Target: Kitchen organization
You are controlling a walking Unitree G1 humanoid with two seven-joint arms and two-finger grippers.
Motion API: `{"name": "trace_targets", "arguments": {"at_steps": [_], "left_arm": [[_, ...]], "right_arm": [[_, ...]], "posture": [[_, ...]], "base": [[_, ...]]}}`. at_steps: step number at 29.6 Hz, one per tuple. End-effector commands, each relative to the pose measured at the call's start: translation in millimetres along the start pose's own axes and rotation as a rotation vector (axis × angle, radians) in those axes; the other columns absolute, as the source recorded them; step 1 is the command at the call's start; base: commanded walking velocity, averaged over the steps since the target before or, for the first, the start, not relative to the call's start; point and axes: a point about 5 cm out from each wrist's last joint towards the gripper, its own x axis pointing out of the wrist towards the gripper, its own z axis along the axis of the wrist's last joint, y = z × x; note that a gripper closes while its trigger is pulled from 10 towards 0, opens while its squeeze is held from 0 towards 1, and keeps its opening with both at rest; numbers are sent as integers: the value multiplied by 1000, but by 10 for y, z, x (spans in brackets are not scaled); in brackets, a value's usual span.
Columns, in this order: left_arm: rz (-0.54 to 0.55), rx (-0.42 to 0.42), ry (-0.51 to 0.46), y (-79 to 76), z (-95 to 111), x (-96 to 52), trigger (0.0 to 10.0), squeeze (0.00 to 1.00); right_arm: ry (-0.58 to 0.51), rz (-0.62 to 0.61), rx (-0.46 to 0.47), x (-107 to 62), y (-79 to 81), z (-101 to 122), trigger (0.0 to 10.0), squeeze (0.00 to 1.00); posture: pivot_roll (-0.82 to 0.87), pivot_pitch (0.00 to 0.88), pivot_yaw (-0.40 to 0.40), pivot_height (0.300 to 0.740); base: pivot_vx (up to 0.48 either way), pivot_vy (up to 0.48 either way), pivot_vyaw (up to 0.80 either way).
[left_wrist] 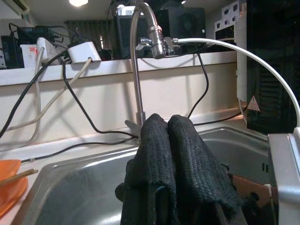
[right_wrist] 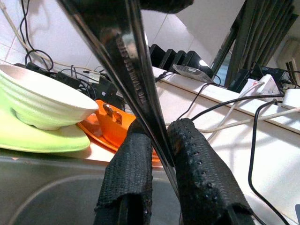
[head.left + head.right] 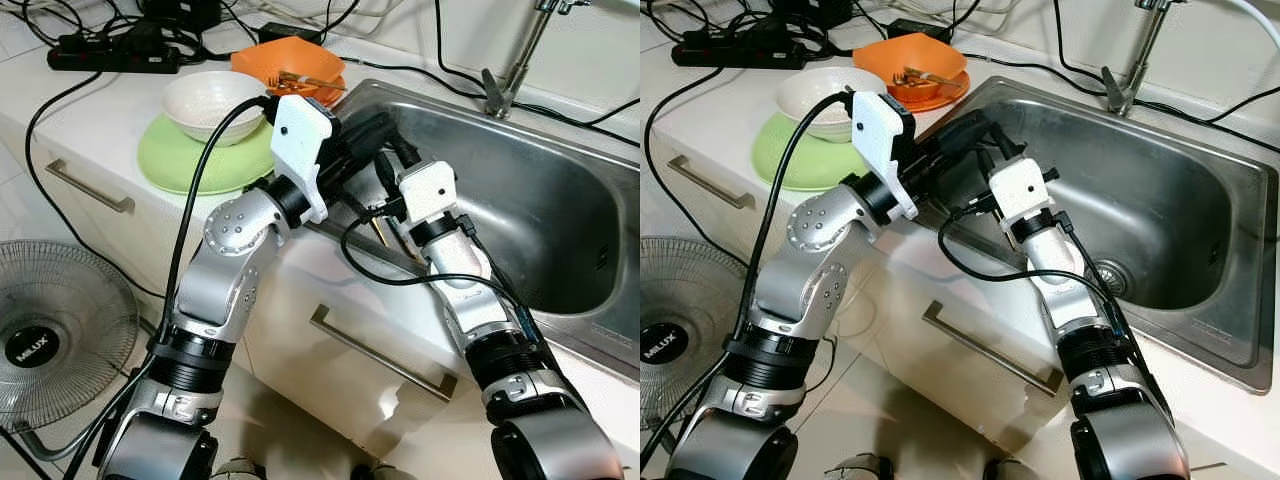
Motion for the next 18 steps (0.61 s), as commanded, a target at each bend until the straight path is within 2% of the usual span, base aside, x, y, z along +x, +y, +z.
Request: {"name": "trace_targets", "arguments": {"at_steps": [1,15,16,18], "left_arm": [[-6,-5,44,-5,-74,-21,10000,0],[5,0,71,5,-114,-20,10000,0],[10,-1,73,11,-118,-20,10000,1000],[15,-2,84,23,-135,-23,10000,1000]], "right_arm": [[-1,-43,32,-43,-28,-18,0,0],[-1,-40,35,-46,-22,-21,0,0],[-1,-40,35,-46,-22,-21,0,0],[2,-42,36,-45,-29,-26,0,0]], "posture": [[118,87,-14,740],[118,86,-15,740],[119,86,-16,740],[119,86,-16,740]], "base": [[0,0,0],[0,0,0],[0,0,0],[0,0,0]]}}
